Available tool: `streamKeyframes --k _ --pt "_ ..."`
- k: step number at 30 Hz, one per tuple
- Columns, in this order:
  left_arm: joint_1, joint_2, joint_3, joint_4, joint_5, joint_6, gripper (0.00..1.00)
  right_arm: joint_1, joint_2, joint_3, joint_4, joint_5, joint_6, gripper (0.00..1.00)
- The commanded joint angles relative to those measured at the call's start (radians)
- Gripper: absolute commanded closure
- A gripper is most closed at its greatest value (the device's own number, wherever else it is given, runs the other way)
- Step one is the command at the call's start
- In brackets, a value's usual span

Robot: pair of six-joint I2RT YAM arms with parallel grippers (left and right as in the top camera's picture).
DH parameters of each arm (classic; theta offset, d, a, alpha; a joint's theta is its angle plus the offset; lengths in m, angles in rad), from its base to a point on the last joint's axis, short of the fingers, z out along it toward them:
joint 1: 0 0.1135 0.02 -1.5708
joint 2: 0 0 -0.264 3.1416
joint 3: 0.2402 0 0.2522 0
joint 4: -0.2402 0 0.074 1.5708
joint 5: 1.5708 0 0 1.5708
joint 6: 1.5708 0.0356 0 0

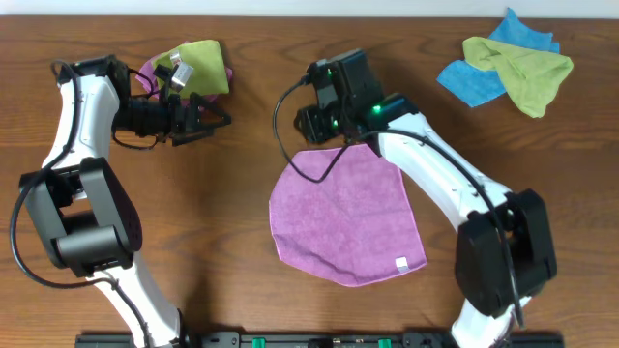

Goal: Fold the cloth

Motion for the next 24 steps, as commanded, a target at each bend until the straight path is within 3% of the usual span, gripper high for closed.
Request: streamKeyframes --k 1,7,16,24 --pt "0.001 0.005 0.02 0.0 0.015 0.0 0.05 0.035 0.02 -0.021 -0.075 -0.117 -0.018 0.47" --pt "0.002 0.005 0.02 0.001 0.034 0.0 0.05 0.091 0.021 -0.123 -0.087 -0.117 -0.011 0.5" --pt "0.004 0.005 0.02 0.004 0.042 -0.008 0.05 0.096 0.024 -0.296 0.065 -0.124 0.033 0.4" --pt "0.005 0.005 0.02 0.005 0.064 -0.008 0.04 0.096 0.082 -0.327 0.208 -0.129 0.065 0.47"
